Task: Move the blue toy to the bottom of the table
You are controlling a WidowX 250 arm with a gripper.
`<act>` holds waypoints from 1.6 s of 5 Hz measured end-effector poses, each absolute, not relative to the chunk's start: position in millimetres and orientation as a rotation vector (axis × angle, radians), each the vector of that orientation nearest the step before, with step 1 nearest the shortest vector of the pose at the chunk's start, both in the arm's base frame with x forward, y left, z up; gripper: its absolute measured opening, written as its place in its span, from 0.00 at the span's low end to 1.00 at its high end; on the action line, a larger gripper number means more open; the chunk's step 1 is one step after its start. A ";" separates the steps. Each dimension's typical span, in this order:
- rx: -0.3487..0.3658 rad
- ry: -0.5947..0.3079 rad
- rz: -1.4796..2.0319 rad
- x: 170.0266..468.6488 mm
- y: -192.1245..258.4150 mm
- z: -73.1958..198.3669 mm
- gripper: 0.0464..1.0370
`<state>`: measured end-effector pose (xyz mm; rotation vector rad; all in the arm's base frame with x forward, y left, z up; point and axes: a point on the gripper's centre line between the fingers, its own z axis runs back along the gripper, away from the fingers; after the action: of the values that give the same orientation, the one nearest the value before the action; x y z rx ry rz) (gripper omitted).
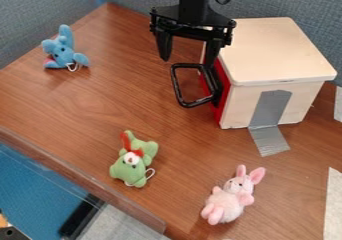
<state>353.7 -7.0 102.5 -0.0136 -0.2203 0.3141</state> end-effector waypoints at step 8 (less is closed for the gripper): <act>0.113 -0.085 0.655 314.4 243.8 58.8 0.96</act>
<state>314.4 243.8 58.8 0.1127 -0.0847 0.6546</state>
